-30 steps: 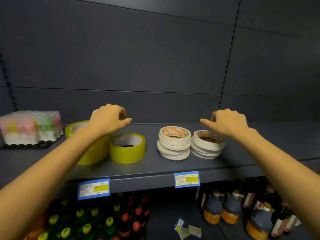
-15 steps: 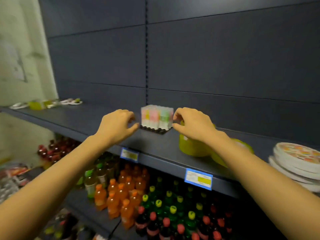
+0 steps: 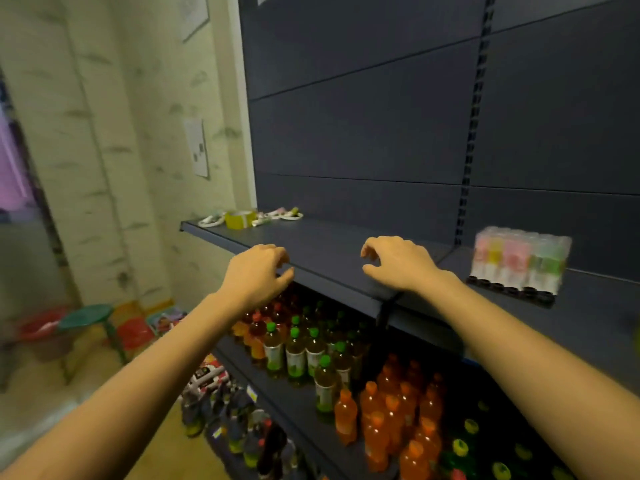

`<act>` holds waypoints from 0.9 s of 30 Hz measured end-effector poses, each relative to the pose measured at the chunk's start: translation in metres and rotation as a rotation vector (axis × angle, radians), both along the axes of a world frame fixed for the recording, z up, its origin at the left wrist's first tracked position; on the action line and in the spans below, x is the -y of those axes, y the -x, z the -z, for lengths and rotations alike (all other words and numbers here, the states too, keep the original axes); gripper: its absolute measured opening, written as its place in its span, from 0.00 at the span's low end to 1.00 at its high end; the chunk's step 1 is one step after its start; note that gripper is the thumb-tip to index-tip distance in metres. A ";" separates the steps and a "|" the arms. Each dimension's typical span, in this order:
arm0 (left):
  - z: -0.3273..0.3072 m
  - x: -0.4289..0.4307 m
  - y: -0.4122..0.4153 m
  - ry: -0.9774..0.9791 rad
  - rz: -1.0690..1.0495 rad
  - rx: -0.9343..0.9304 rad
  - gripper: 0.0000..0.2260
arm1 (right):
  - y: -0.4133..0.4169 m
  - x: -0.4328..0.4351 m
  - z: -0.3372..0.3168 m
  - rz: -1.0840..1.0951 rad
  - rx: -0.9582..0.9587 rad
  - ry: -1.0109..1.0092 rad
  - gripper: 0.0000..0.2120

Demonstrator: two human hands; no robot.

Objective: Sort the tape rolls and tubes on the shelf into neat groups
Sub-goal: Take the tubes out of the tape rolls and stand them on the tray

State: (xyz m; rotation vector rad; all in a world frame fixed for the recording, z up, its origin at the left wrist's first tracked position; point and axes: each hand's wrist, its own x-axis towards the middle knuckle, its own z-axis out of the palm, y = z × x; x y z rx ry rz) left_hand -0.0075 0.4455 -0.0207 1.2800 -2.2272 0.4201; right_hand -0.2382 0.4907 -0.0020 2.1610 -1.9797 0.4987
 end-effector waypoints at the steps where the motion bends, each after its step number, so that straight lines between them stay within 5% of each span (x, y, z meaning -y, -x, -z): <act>1: 0.002 0.012 -0.015 -0.004 -0.007 0.004 0.13 | -0.013 0.015 0.001 0.006 0.014 -0.004 0.14; 12: 0.020 0.129 -0.122 -0.094 -0.090 -0.055 0.12 | -0.110 0.147 0.008 0.016 0.061 -0.087 0.14; 27: 0.012 0.324 -0.142 -0.135 -0.067 -0.179 0.11 | -0.147 0.382 0.005 0.052 0.063 -0.207 0.14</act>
